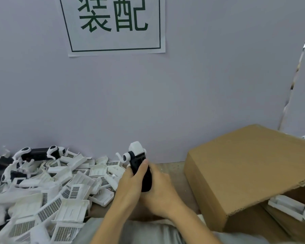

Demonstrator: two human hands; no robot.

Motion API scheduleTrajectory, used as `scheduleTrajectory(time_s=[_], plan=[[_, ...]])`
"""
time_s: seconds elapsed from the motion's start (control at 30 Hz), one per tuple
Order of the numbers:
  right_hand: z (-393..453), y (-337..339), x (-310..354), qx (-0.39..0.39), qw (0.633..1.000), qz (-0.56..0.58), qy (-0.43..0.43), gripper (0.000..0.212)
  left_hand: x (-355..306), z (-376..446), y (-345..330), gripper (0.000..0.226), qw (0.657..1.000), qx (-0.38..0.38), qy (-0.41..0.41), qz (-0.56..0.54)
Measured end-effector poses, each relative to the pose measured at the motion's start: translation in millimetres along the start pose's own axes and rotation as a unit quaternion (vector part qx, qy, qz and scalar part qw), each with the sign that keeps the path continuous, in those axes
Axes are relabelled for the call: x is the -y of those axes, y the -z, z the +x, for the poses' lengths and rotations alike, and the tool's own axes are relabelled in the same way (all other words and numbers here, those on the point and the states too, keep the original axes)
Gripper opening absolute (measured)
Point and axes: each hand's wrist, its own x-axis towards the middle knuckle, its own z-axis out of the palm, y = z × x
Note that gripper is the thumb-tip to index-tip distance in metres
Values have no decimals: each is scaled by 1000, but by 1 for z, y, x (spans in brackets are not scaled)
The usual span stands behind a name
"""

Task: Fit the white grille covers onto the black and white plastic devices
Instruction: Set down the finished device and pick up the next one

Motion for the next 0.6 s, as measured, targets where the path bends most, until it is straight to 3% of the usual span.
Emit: scheduleTrajectory(time_s=[0.13, 0.23, 0.33, 0.43, 0.5, 0.6], plan=[[0, -2, 3, -8, 999, -31, 14, 35, 11, 6, -5, 10, 1000, -20, -12, 11], [-1, -2, 5, 5, 999, -36, 11, 39, 9, 8, -3, 10, 999, -32, -28, 0], [-1, 3, 6, 41, 997, 69, 9, 37, 7, 8, 5, 5, 997, -48, -65, 7], [2, 14, 7, -15, 979, 203, -28, 53, 5, 3, 9, 3, 990, -33, -124, 63], [7, 18, 9, -58, 965, 251, -44, 68, 6, -2, 5, 10, 970, -7, -178, 163], [12, 22, 15, -160, 952, 249, -82, 54, 8, -12, -5, 21, 929, 46, -243, 276]])
